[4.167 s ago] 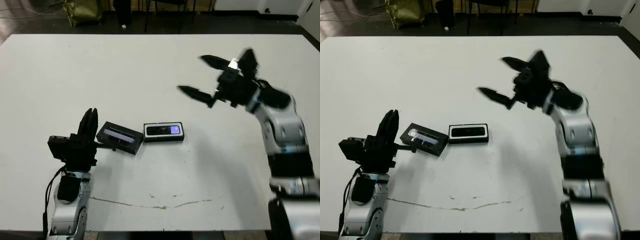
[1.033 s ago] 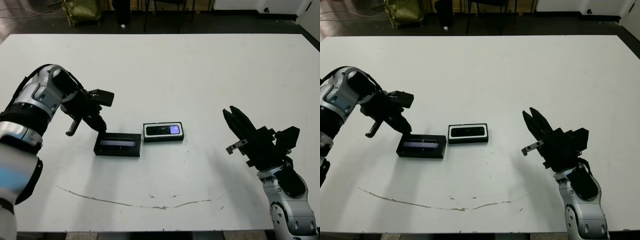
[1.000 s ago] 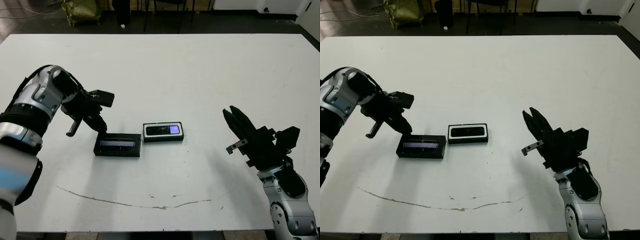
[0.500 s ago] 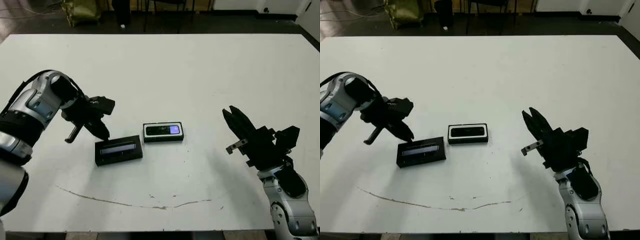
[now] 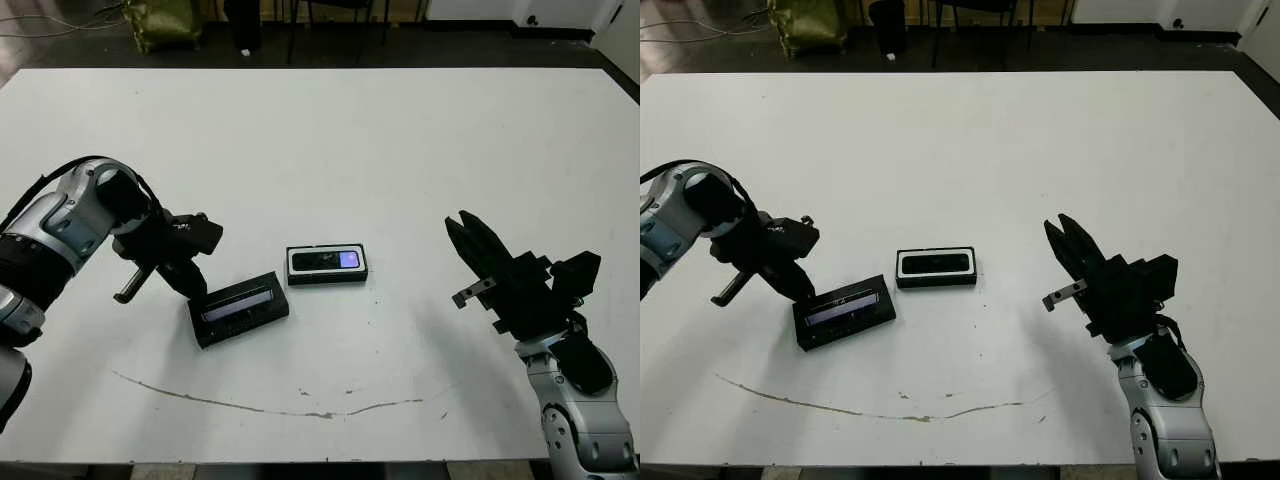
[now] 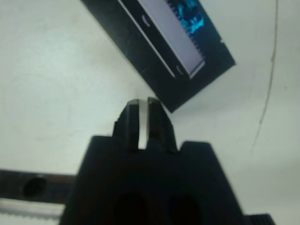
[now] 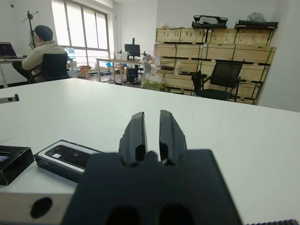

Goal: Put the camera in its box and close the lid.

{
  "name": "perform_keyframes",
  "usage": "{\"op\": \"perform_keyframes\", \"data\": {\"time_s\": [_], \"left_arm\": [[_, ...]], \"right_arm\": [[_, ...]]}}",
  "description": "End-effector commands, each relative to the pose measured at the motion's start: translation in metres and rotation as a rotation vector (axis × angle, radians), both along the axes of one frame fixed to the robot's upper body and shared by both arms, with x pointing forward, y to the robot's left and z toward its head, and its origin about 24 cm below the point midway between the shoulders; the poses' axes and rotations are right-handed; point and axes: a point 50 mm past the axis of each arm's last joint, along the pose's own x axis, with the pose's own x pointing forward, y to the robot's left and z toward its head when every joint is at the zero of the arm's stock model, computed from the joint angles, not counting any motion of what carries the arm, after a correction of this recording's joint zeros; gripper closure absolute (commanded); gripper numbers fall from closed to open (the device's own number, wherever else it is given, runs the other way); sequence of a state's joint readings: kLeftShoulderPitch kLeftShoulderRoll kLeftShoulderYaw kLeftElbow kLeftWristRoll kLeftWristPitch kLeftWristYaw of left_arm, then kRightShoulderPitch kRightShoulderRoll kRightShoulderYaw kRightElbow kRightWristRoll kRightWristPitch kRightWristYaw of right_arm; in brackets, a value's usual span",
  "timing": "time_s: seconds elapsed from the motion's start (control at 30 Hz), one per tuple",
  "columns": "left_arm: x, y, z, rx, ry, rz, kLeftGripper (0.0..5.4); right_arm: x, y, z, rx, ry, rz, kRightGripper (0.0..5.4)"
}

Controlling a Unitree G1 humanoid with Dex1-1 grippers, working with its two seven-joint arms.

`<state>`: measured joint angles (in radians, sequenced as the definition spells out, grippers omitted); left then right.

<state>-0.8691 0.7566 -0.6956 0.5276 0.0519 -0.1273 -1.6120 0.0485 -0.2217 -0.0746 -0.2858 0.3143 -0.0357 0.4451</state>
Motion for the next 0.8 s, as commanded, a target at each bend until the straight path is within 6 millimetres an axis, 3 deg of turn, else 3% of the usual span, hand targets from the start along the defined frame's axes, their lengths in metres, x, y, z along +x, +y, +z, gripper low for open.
{"op": "perform_keyframes", "data": {"time_s": [0.03, 0.8], "left_arm": [[-0.005, 0.005, -0.005, 0.037, 0.03, 0.011, 5.4], [-0.009, 0.017, -0.015, -0.008, 0.111, 0.087, 5.4]], "right_arm": [[-0.002, -0.004, -0.004, -0.012, 0.03, -0.009, 5.39], [-0.004, -0.001, -0.004, -0.02, 0.046, 0.0, 5.39]]}}
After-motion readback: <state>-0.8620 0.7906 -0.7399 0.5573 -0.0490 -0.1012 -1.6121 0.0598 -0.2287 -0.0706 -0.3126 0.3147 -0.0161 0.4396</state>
